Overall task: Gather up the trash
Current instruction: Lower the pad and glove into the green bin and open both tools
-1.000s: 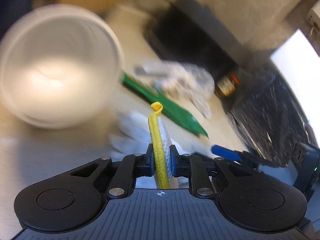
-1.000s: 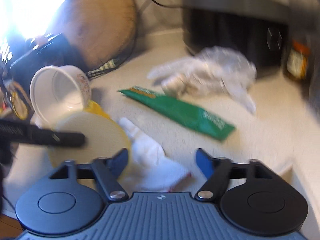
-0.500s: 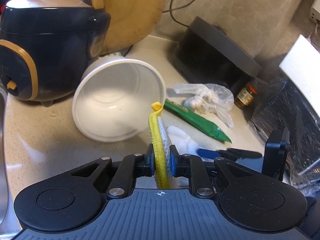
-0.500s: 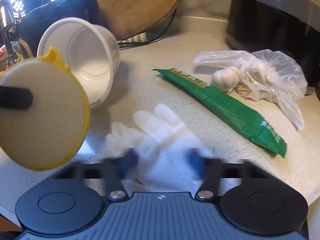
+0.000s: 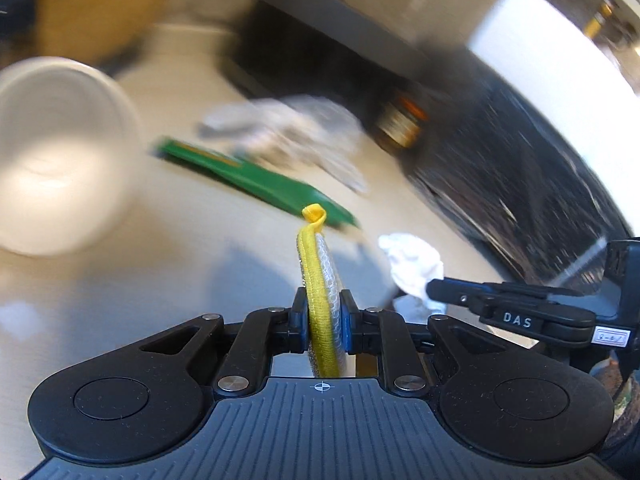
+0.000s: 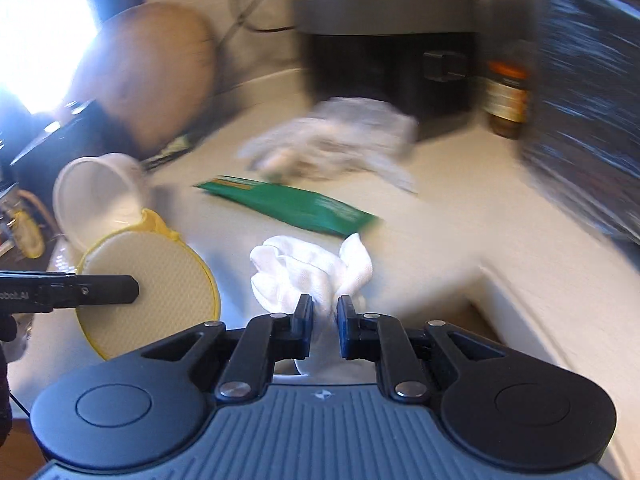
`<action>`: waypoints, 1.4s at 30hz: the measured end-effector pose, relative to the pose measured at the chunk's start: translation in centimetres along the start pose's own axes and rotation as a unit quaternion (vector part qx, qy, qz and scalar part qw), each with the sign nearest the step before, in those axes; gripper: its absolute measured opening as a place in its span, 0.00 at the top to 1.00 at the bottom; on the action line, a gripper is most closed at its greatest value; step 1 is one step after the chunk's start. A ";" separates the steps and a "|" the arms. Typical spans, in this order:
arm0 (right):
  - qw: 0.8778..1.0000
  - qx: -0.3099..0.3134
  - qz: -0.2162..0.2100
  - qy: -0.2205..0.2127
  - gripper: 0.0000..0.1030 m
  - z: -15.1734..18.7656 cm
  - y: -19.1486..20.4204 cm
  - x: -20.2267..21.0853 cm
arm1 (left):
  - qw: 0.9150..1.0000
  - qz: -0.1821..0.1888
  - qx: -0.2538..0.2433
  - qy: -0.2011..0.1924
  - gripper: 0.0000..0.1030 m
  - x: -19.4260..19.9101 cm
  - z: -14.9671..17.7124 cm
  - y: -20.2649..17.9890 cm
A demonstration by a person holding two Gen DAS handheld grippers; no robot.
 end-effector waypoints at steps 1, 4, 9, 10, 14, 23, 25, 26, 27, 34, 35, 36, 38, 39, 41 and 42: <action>1.000 -0.011 0.007 0.003 0.87 0.6 -1.5 0.6 | 1.000 0.011 -0.006 0.010 0.82 -1.0 0.3 -1.1; 0.998 -0.049 0.032 0.018 0.87 2.5 -5.6 1.3 | 0.997 0.051 -0.027 0.055 0.82 -4.5 1.8 -4.6; 0.990 -0.109 0.070 0.058 0.87 7.3 -11.6 0.9 | 0.983 0.064 -0.060 0.162 0.82 -12.1 6.9 -8.1; 0.988 -0.119 0.071 0.068 0.87 8.4 -12.5 0.6 | 0.979 0.059 -0.075 0.182 0.82 -13.6 8.2 -8.5; 0.982 -0.138 0.075 0.107 0.87 12.2 -15.0 -0.6 | 0.959 0.031 -0.123 0.253 0.82 -20.1 13.9 -9.6; 0.973 -0.149 0.084 0.157 0.87 16.7 -18.1 -2.5 | 0.936 -0.025 -0.076 0.342 0.78 -34.1 25.1 -6.1; 0.972 -0.142 0.089 0.166 0.88 17.4 -18.4 -2.7 | 0.930 -0.044 -0.078 0.356 0.78 -35.7 26.6 -5.4; 0.971 -0.144 0.089 0.171 0.88 17.8 -18.6 -2.8 | 0.930 -0.049 -0.071 0.357 0.78 -36.0 26.9 -5.0; 0.969 -0.147 0.089 0.176 0.87 18.1 -18.8 -3.0 | 0.931 -0.053 -0.060 0.357 0.77 -36.0 27.1 -4.6; 0.956 -0.187 0.067 0.215 0.87 19.1 -19.6 -6.1 | 0.935 -0.053 -0.040 0.350 0.77 -32.4 26.4 -3.1; 0.956 -0.189 0.057 0.218 0.87 19.6 -20.0 -6.6 | 0.937 -0.047 -0.040 0.345 0.77 -31.3 26.0 -3.3; 0.955 -0.192 0.046 0.222 0.87 19.6 -19.5 -7.3 | 0.939 -0.041 -0.044 0.338 0.77 -30.0 25.4 -3.6; 0.953 -0.199 0.024 0.229 0.86 19.4 -18.5 -9.2 | 0.944 -0.037 -0.056 0.324 0.77 -27.7 24.0 -4.4; 0.951 -0.202 0.014 0.233 0.84 19.4 -18.0 -10.2 | 0.947 -0.035 -0.060 0.314 0.77 -26.4 23.2 -4.8; 0.947 -0.203 0.010 0.249 0.70 19.4 -17.2 -12.5 | 0.953 -0.030 -0.066 0.294 0.77 -23.8 21.5 -5.4; 0.946 -0.203 0.013 0.251 0.59 19.4 -16.9 -13.3 | 0.956 -0.029 -0.067 0.283 0.77 -22.6 20.7 -5.6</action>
Point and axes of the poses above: each gripper's, at about its wrist camera, not at the fingertips, and x roughly against the way its jaws point, y to its left, z to its underside, the point moved 6 cm from there along -x, roughly the way its jaws point, and after that the axes turned 11 degrees about -x, right-handed, at the moved point
